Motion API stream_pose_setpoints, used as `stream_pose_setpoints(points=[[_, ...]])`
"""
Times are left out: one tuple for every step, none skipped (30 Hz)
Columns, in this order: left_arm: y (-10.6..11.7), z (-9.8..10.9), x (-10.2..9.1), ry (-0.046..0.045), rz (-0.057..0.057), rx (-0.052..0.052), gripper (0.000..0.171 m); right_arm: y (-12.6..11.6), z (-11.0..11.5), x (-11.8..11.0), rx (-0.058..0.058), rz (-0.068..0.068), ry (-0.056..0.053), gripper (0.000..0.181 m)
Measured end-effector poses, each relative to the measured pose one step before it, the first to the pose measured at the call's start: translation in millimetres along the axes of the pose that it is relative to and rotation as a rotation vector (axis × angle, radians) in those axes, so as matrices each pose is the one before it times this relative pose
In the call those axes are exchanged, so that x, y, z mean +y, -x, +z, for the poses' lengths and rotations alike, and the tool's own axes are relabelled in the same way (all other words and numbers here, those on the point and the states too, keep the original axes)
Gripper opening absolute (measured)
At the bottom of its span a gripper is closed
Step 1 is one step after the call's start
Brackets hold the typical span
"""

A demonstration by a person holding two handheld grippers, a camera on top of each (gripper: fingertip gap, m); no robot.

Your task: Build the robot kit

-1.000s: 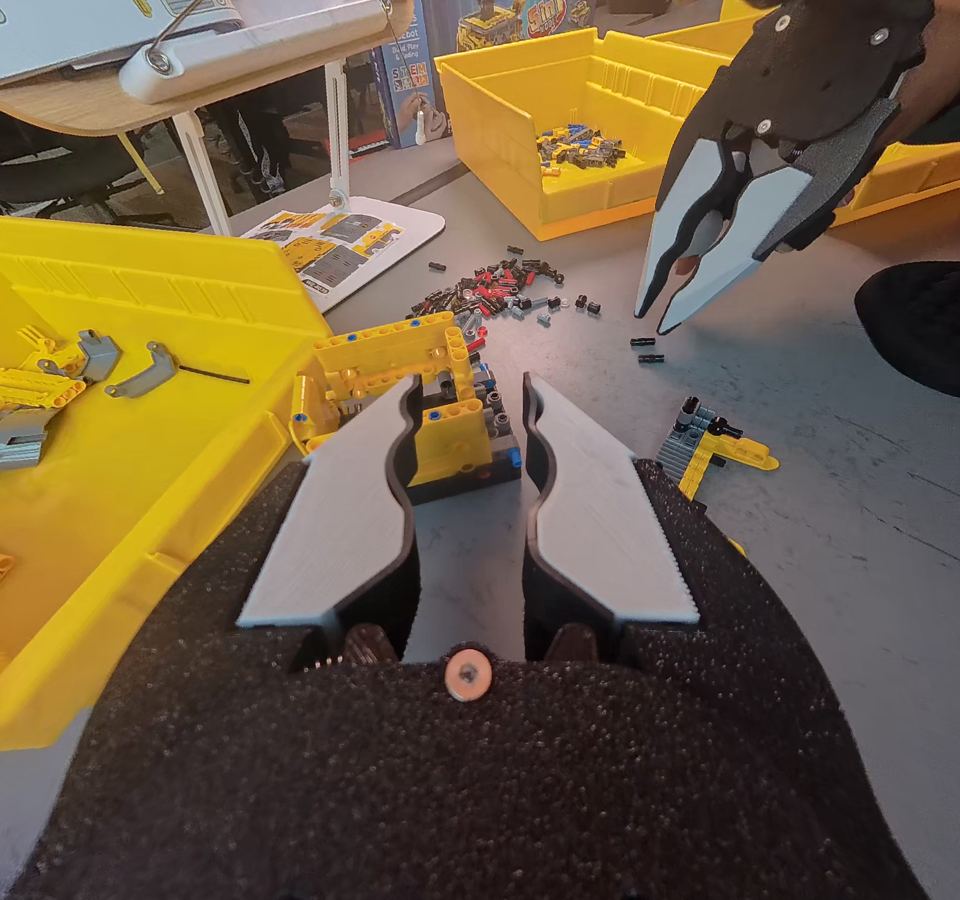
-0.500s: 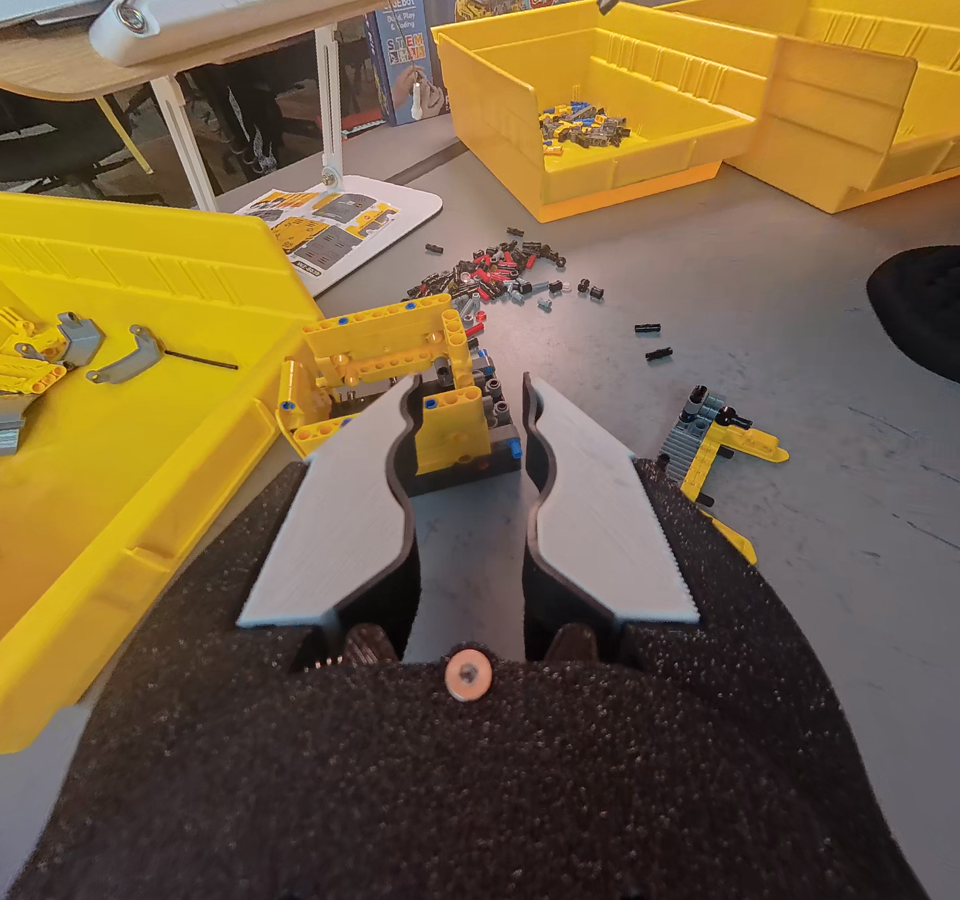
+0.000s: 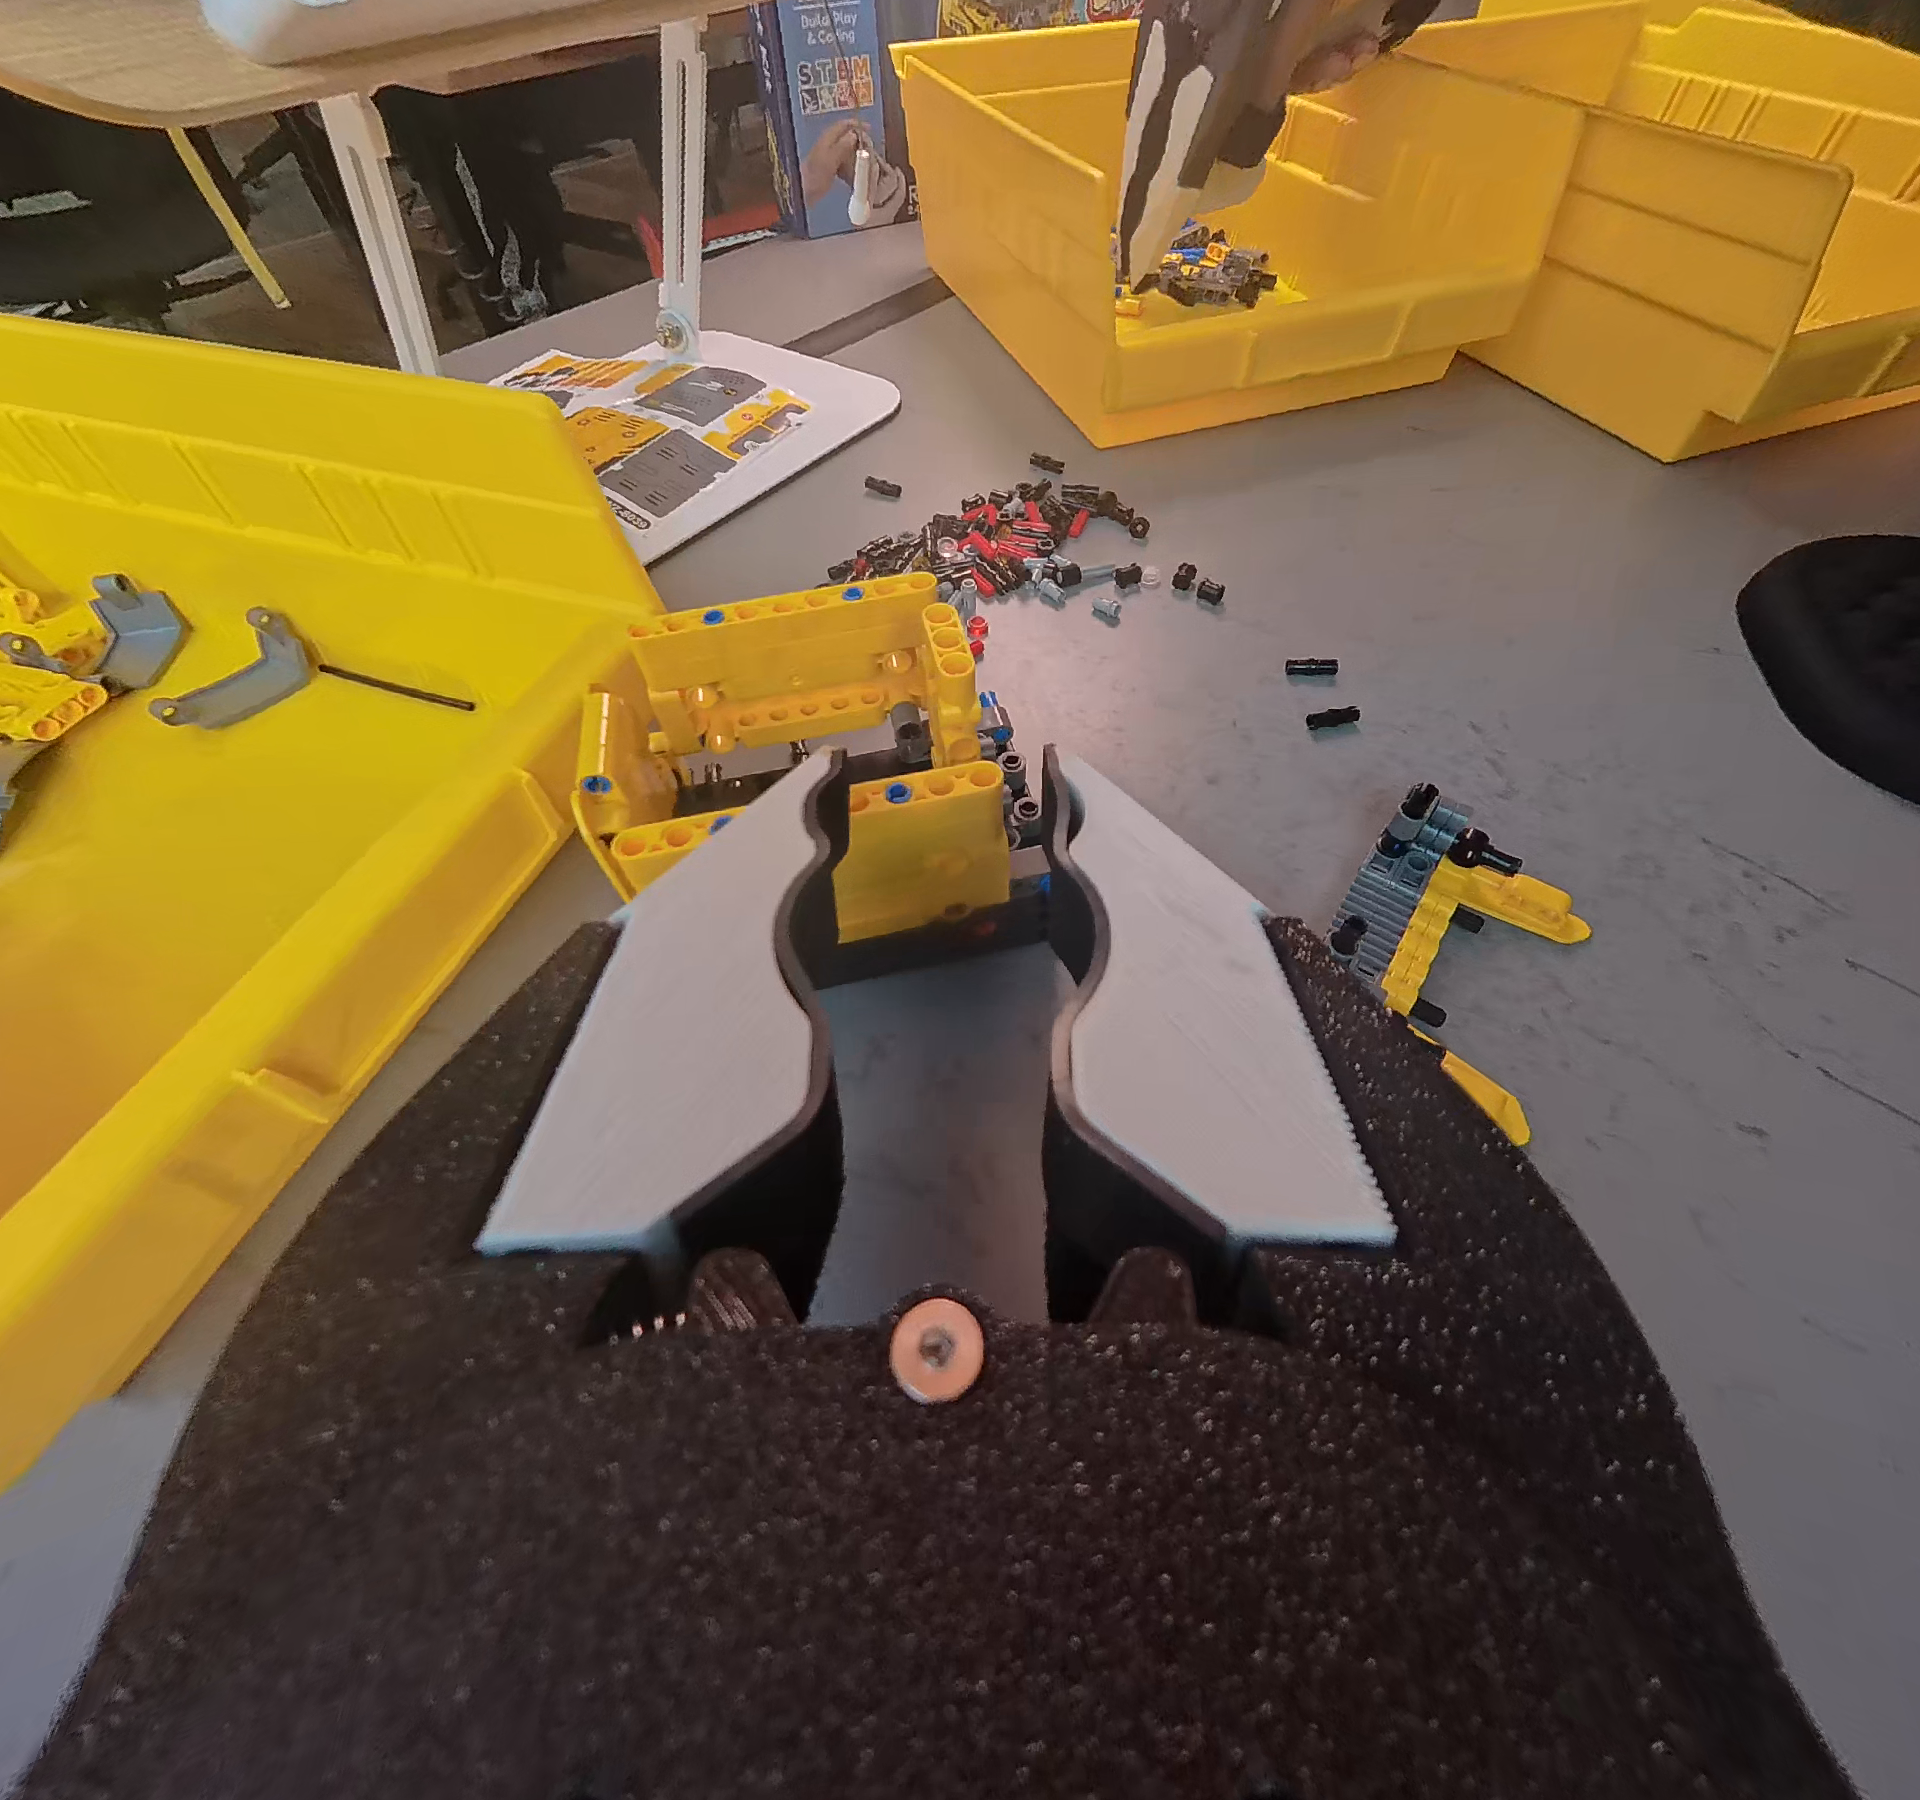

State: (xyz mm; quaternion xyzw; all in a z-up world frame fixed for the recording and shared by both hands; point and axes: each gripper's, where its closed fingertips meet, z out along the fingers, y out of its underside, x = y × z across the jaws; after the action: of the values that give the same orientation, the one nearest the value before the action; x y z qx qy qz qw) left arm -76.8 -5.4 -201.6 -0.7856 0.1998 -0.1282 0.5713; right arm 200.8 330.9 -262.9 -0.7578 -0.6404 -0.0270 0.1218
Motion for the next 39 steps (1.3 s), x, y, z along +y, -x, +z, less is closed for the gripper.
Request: stream_pose_setpoints(points=[[0.01,-0.01,-0.05,-0.00057,-0.0049,0.0029,0.036,-0.86,1.16,-0.77,-0.0063,-0.0028,0.0041,0.010],[0.02,-0.14,-0.08,-0.00119,-0.0040,0.0026,0.036,0.07,0.28,-2.22,-0.0157,0.0028,-0.0069,0.010],[-0.02,-0.04,-0.06,-0.00067,-0.0024,0.0018,0.036,-0.25,-0.42,-2.86,-0.0152,0.0057,-0.0127,0.010],[0.02,0.00,-0.06,-0.00060,-0.0018,0.0012,0.036,0.28,-0.86,-3.20,-0.0161,0.0031,-0.0137,0.010],[-0.01,-0.09,-0.03,-0.00058,-0.0016,0.0012,0.036,0.56,-0.40,-2.10,-0.0171,0.0025,-0.0062,0.010],[0.14,0.04,-0.08,-0.00062,-0.0019,0.0012,0.036,1.04,0.30,-0.89,-0.0181,0.0017,0.0012,0.010],[0.10,-0.04,-0.07,-0.00073,-0.0021,0.0011,0.035,-0.09,1.19,0.77,-0.0090,-0.0007,0.0121,0.010],[0.08,-0.05,-0.06,-0.00066,-0.0020,0.0013,0.035,0.28,2.01,2.02,-0.0088,-0.0047,0.0182,0.011],[0.11,-0.05,-0.05,-0.00056,-0.0020,0.0010,0.035,1.51,2.19,2.12,-0.0166,-0.0034,0.0175,0.013],[0.13,-0.02,-0.03,-0.00035,-0.0017,0.0004,0.035,0.48,0.73,-0.88,-0.0116,-0.0016,-0.0006,0.012],[0.09,-0.03,-0.03,-0.00031,-0.0013,0.0009,0.035,0.10,-0.64,-2.55,-0.0104,0.0005,-0.0109,0.012],[0.04,0.02,-0.05,-0.00037,-0.0012,0.0007,0.035,1.28,0.07,-0.66,-0.0156,-0.0005,0.0013,0.012],[0.09,0.13,0.03,-0.00029,-0.0012,0.0007,0.035,-0.11,1.17,0.66,-0.0059,-0.0033,0.0095,0.012],[0.11,-0.04,-0.01,-0.00016,-0.0012,0.0008,0.035,0.03,0.29,-1.55,-0.0067,-0.0018,-0.0051,0.012],[0.07,0.10,-0.07,-0.00028,-0.0014,0.0007,0.035,-0.18,0.23,-0.81,-0.0069,0.0005,0.0004,0.012],[0.09,-0.03,-0.02,-0.00026,-0.0016,0.0008,0.035,0.09,0.27,-0.60,-0.0075,-0.0008,0.0007,0.012],[0.09,-0.04,-0.01,-0.00016,-0.0014,0.0009,0.035,0.08,0.34,-0.83,-0.0071,-0.0013,-0.0023,0.010],[0.07,0.00,-0.01,-0.00010,-0.0011,0.0006,0.035,0.85,0.40,-1.09,-0.0111,0.0007,-0.0049,0.007],[0.02,0.08,-0.02,0.00002,-0.0002,0.0001,0.035,0.18,0.51,-1.33,-0.0059,0.0029,-0.0064,0.005],[-0.01,0.06,0.11,0.00020,0.0006,-0.0003,0.035,-0.10,0.31,-1.15,-0.0025,-0.0015,-0.0049,0.005],[-0.08,-0.01,0.04,0.00030,0.0010,-0.0005,0.035,0.01,0.21,-0.65,-0.0026,-0.0014,-0.0022,0.005],[-0.08,0.11,0.02,0.00041,0.0013,-0.0006,0.035,0.22,0.09,-0.26,-0.0034,-0.0002,0.0011,0.004],[0.02,0.06,0.02,0.00035,0.0016,-0.0006,0.035,0.04,-0.11,-0.02,-0.0022,-0.0002,0.0022,0.004],[0.05,-0.02,0.05,0.00038,0.0020,-0.0010,0.035,0.05,0.00,0.14,0.0001,0.0030,0.0038,0.004],[0.01,-0.02,0.05,0.00038,0.0017,-0.0009,0.035,0.09,-0.34,0.02,0.0053,0.0015,0.0052,0.003],[0.06,-0.02,0.05,0.00034,0.0016,-0.0012,0.035,0.50,-0.88,0.46,0.0125,-0.0071,0.0087,0.003],[0.01,0.04,0.16,0.00058,0.0021,-0.0012,0.035,2.39,-1.78,1.16,0.0124,-0.0203,0.0097,0.003],[-0.05,-0.04,0.10,0.00072,0.0027,-0.0014,0.035,2.95,-4.72,-0.95,0.0184,-0.0218,-0.0045,0.003],[0.01,-0.10,0.06,0.00114,0.0034,-0.0015,0.035,4.17,-8.32,-4.79,0.0207,-0.0168,-0.0295,0.003],[-0.14,-0.01,0.16,0.00144,0.0040,-0.0014,0.035,6.67,-11.60,-8.78,0.0170,-0.0131,-0.0500,0.003],[-0.27,-0.10,0.06,0.00120,0.0035,-0.0011,0.035,8.35,-13.07,-9.49,0.0218,-0.0146,-0.0466,0.003],[-0.24,0.04,-0.10,0.00023,0.0021,-0.0001,0.036,12.37,-13.18,-8.89,0.0129,-0.0257,-0.0335,0.003],[-0.69,0.06,-0.28,-0.00039,0.0010,0.0026,0.035,17.60,-12.64,-10.17,-0.0011,-0.0363,-0.0356,0.003],[-0.95,0.18,-0.23,-0.00047,-0.0001,0.0042,0.035,20.06,-10.33,-10.54,-0.0032,-0.0270,-0.0270,0.003],[-1.16,0.30,-0.16,-0.00039,0.0015,0.0037,0.035,22.40,-7.36,-10.20,-0.0074,-0.0198,-0.0159,0.003],[-1.30,0.18,-0.21,-0.00024,0.0027,0.0033,0.035,26.33,-3.96,-10.25,-0.0223,-0.0282,-0.0162,0.003],[-1.36,-0.05,-0.79,-0.00222,0.0028,0.0028,0.036,27.55,-0.12,-10.10,-0.0254,-0.0307,-0.0151,0.004],[-1.37,-0.24,-1.22,-0.00459,0.0029,0.0026,0.036,24.55,4.18,-7.69,-0.0120,-0.0174,0.0000,0.003],[-1.34,-0.48,-1.48,-0.00476,0.0035,0.0020,0.035,23.58,7.28,-4.65,-0.0160,-0.0106,0.0147,0.004]])
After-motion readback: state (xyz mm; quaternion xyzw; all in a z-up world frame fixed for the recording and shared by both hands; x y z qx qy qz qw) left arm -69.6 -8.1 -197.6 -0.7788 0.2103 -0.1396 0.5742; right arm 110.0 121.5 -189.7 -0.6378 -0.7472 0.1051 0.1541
